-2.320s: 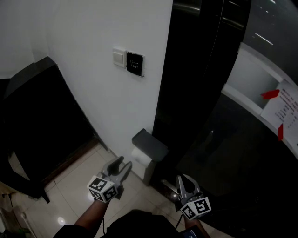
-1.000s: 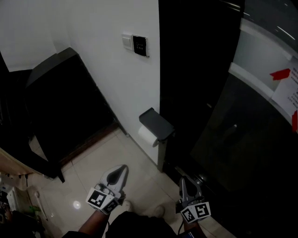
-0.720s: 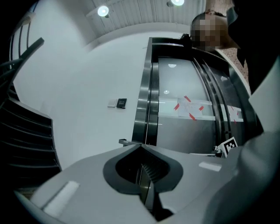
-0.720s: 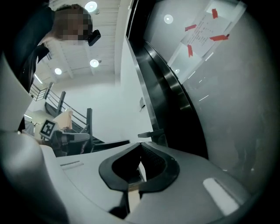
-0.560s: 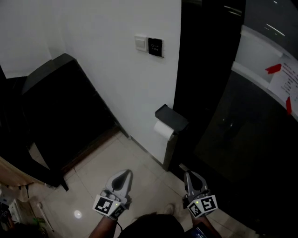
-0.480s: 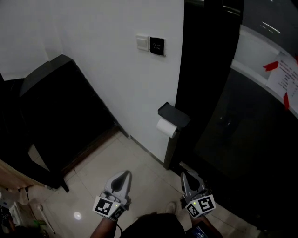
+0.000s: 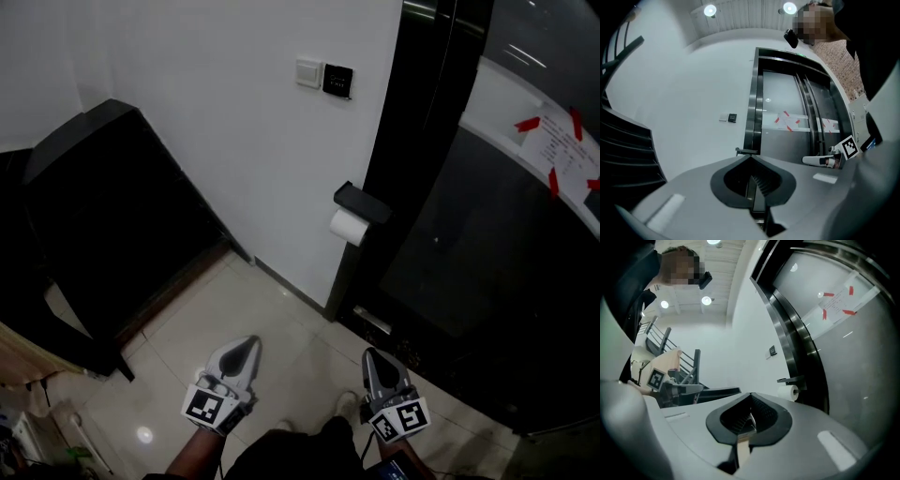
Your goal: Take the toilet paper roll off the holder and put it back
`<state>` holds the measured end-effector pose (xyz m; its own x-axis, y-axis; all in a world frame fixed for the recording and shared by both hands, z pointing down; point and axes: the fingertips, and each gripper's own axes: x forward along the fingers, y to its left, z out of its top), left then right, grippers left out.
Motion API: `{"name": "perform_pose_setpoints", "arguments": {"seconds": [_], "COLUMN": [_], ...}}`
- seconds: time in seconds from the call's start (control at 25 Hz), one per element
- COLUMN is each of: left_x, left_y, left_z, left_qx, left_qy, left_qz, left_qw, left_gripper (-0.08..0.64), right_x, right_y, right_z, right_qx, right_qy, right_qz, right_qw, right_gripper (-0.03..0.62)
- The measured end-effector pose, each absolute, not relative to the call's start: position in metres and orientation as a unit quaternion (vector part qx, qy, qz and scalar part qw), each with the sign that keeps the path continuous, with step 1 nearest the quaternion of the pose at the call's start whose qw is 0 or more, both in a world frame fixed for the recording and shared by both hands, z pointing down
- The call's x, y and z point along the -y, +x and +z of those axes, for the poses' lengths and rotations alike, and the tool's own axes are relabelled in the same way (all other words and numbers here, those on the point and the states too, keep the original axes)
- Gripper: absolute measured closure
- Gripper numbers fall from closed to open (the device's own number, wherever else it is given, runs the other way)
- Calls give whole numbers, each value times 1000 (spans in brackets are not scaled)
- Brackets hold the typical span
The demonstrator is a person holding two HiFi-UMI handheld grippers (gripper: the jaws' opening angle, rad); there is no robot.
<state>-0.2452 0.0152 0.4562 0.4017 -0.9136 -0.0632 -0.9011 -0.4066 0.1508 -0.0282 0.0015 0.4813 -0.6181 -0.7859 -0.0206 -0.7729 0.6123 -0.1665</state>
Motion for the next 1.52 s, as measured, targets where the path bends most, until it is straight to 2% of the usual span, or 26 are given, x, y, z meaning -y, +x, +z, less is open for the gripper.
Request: {"name": "perform_pose_setpoints", "arguments": {"seconds": [0.48,0.8,1.52], "left_x": [-37,-43,-44], "left_y": [-223,-182,-142], "left_z": [443,438,444], "left_qx": [545,545,535], "left_qy": [834,833,837], "left_qz": [-84,-88,-100], "left_qw": [27,40,58], "left_gripper": [558,558,558], "right_x": [-31,-43,-52], "right_y": [23,65,94], "right_z": [450,461,457], "right_qx": [-881,-875,-877], "right_qy": [-468,-482,-476], "right_qz": [-27,-28,-22], "right_qw": [63,41,63], "right_gripper": [578,580,580]}}
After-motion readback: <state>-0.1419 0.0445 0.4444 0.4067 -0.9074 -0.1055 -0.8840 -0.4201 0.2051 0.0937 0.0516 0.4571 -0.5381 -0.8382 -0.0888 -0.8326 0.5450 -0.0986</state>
